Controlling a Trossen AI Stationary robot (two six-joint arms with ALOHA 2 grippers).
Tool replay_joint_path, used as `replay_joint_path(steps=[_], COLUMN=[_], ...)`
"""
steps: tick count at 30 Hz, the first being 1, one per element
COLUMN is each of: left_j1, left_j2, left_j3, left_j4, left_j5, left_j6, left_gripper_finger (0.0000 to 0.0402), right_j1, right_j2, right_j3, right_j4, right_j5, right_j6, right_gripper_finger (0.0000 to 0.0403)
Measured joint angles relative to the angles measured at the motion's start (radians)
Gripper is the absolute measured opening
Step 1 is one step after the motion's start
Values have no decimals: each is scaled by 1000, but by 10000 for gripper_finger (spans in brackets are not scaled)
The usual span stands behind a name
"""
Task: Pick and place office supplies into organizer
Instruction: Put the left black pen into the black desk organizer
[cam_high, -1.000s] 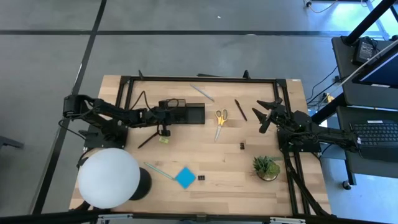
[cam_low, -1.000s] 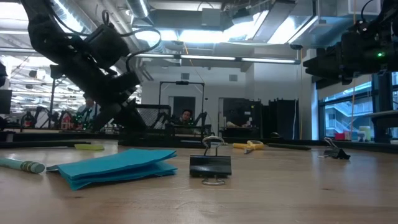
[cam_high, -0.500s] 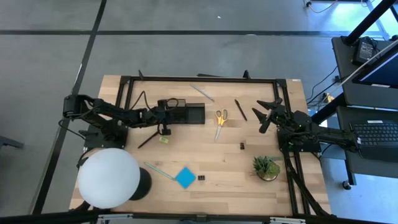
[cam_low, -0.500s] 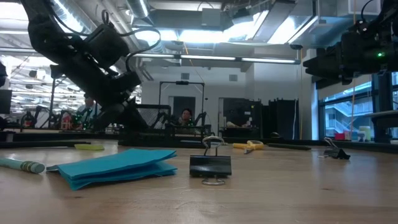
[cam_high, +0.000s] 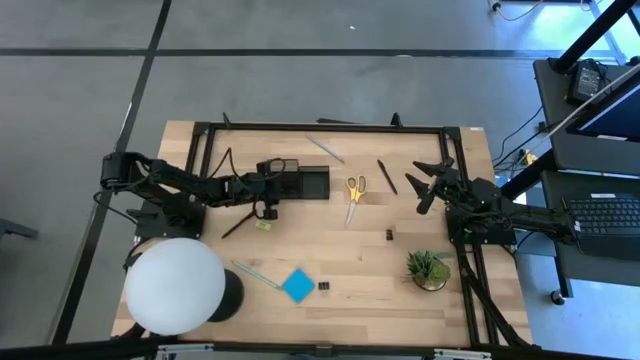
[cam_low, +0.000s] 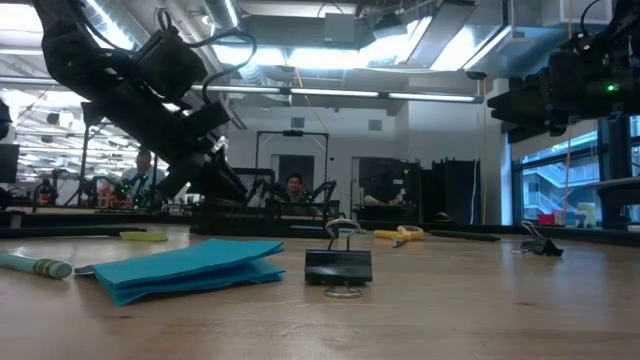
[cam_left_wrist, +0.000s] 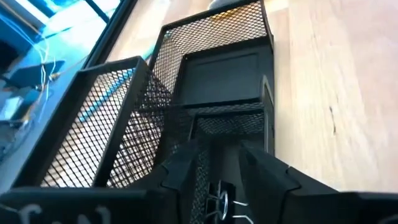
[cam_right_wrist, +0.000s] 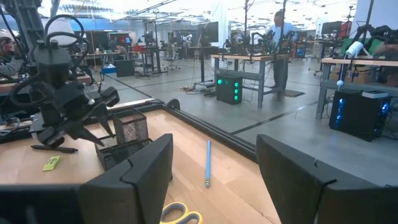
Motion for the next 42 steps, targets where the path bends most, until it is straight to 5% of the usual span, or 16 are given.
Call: replay_joint_path(steps=[7, 22, 28, 32, 42], left_j1=[0, -53, -84, -88, -77], left_j2=[0, 0, 0, -1, -1], left_j3=[52, 459, 588, 581, 462], left_j4=[-101, -977, -1317, -1477, -1472], left_j5=[79, 175, 176, 174, 233], left_j6=[-38, -211, -446, -636, -738], left_gripper_finger=[149, 152, 152, 152, 152], right_j1=[0, 0, 0, 0, 0], right_j2=[0, 0, 0, 0, 0], right_j3=[0, 0, 0, 0, 0], right_j4=[0, 0, 0, 0, 0], right_j5=[0, 0, 0, 0, 0], right_j6=[0, -25, -24, -22, -17], right_gripper_finger=[233, 233, 233, 233, 233])
